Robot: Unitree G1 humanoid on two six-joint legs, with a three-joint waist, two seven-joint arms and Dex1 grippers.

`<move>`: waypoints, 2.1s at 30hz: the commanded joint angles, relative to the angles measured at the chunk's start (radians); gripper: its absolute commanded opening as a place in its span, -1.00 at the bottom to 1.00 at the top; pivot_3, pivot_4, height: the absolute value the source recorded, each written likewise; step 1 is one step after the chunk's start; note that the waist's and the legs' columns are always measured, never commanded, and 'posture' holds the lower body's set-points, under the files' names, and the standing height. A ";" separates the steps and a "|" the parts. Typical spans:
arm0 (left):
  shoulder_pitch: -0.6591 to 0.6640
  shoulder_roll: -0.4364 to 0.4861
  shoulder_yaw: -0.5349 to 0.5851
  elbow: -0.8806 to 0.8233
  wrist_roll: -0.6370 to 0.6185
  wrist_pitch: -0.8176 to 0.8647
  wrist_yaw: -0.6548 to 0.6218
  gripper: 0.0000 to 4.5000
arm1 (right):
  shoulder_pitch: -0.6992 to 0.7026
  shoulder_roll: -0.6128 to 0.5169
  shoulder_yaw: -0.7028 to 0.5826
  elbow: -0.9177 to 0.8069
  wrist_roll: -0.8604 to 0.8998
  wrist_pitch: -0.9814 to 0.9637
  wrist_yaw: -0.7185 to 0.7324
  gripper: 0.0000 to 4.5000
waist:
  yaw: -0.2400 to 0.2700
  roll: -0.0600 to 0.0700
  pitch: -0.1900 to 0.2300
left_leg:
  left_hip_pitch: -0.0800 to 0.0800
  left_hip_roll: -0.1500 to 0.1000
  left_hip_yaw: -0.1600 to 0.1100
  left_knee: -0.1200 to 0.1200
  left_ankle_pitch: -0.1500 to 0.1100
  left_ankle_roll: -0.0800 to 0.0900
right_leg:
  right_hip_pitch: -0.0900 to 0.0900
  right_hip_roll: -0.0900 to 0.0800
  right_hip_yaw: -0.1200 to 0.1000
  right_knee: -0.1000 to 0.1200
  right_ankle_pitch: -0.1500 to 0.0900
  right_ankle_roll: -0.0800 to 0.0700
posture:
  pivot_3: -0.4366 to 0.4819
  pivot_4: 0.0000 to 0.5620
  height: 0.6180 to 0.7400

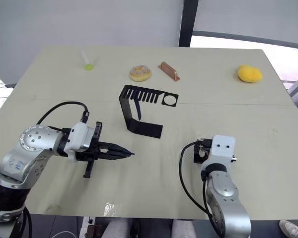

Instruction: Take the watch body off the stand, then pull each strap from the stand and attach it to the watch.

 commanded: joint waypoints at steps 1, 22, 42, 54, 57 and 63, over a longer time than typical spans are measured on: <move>-0.001 -0.003 0.006 -0.037 -0.013 0.001 -0.005 -1.00 | -0.009 0.020 -0.006 -0.013 -0.026 0.017 -0.025 0.98 | -0.004 0.000 0.000 | 0.000 0.000 0.000 0.000 0.000 0.000 | 0.000 0.000 0.000 0.000 0.000 0.000 | -0.05 -0.47 1.00; 0.004 -0.007 0.014 -0.074 -0.021 0.044 0.016 -1.00 | -0.007 0.120 -0.024 0.075 -0.079 0.011 -0.046 0.98 | -0.007 -0.003 -0.002 | 0.000 0.000 0.000 0.000 0.000 0.000 | 0.000 0.000 0.000 0.001 0.000 0.000 | -0.05 -0.47 1.00; -0.004 -0.007 0.017 -0.073 -0.021 0.048 0.019 -1.00 | -0.019 0.125 -0.031 0.132 -0.071 -0.035 -0.041 -0.20 | -0.004 -0.004 -0.002 | 0.001 0.000 0.000 0.001 0.000 0.000 | 0.000 0.000 0.002 0.002 0.000 0.000 | -0.05 -0.47 1.00; -0.011 -0.010 0.015 -0.063 -0.015 0.044 0.020 -1.00 | -0.022 0.127 -0.044 0.142 -0.057 -0.047 -0.040 -0.32 | -0.005 -0.004 -0.002 | 0.001 0.000 -0.001 0.001 0.000 0.000 | 0.001 0.000 0.002 0.002 0.000 0.000 | -0.05 -0.47 1.00; -0.011 -0.012 0.014 -0.062 -0.013 0.042 0.022 -1.00 | -0.023 0.112 -0.047 0.140 -0.042 -0.050 -0.017 -0.32 | -0.005 -0.004 -0.002 | 0.001 0.000 0.000 0.001 0.000 0.000 | 0.001 0.000 0.002 0.002 0.000 0.000 | -0.05 -0.47 1.00; -0.010 -0.013 0.018 -0.053 -0.006 0.034 0.022 -1.00 | -0.045 0.034 -0.083 0.110 0.025 -0.062 0.096 -0.32 | -0.006 -0.004 -0.002 | 0.001 0.000 0.000 0.001 0.000 0.000 | 0.001 0.000 0.002 0.003 0.000 0.000 | -0.05 -0.47 1.00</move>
